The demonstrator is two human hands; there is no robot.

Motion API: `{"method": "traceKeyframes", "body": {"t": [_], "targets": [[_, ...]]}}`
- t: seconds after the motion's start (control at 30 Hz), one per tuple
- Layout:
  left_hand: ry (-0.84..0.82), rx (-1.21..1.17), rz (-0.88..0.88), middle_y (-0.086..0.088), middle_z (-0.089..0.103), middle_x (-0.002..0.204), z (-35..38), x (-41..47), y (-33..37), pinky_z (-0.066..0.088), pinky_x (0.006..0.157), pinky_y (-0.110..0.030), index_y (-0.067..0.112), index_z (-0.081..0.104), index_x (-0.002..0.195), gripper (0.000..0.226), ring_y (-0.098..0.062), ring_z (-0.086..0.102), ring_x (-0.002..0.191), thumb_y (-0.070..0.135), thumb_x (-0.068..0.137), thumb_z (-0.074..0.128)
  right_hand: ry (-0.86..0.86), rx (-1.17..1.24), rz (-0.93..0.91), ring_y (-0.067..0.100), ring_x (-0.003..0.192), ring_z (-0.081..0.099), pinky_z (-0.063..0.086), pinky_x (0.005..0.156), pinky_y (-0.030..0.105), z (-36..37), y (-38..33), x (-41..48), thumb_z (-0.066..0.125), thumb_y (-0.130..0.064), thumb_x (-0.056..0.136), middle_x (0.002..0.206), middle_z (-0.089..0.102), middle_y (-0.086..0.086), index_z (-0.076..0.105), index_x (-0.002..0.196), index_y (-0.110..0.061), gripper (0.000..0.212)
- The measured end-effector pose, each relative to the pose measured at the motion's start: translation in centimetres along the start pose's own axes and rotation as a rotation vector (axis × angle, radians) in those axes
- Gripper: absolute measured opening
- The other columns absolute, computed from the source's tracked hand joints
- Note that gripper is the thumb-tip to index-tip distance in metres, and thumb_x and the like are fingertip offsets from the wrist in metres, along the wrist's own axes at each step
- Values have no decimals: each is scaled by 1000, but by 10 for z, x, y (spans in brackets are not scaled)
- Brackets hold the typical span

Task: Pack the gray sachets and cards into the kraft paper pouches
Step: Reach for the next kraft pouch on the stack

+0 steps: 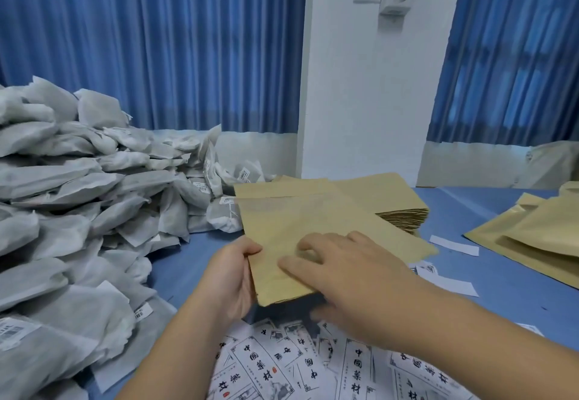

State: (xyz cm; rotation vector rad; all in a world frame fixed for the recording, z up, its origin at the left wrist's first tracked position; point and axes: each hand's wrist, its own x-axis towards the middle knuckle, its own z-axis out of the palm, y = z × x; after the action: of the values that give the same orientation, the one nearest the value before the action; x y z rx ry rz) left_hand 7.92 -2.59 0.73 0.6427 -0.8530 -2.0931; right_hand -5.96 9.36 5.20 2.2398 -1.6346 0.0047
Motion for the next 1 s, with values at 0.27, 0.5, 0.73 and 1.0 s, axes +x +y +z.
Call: {"method": "traceKeyframes", "body": {"t": [0.27,0.5,0.73,1.0], "targets": [[-200,-85,42,-15,69,114,4,6,-7,59,75,-42,6,66,121,66,-30,70,94,60,93,39,-36,-130,318,24,72,30,13,45,31,1,7,18,57,-11,82,88,17,2,42,124,-21,46],[-220,132,115,-14,70,105,16,4,-23,57,66,-36,8,68,110,44,-25,70,80,44,88,57,-32,-104,367,26,85,55,16,46,27,-3,1,60,58,-14,83,74,24,-2,62,103,-18,21],[43,43,246,-13,75,89,2,15,-19,58,52,-33,6,63,104,30,-22,73,71,25,104,41,-169,329,240,14,93,50,44,77,30,-8,17,69,70,-50,74,107,51,-5,56,122,-38,51],[-143,-52,265,-19,72,105,0,14,-22,58,74,-32,3,77,91,31,-25,71,98,30,84,62,-63,497,223,9,91,62,50,82,27,-6,32,68,65,-49,81,96,69,-8,68,108,-33,32]]}}
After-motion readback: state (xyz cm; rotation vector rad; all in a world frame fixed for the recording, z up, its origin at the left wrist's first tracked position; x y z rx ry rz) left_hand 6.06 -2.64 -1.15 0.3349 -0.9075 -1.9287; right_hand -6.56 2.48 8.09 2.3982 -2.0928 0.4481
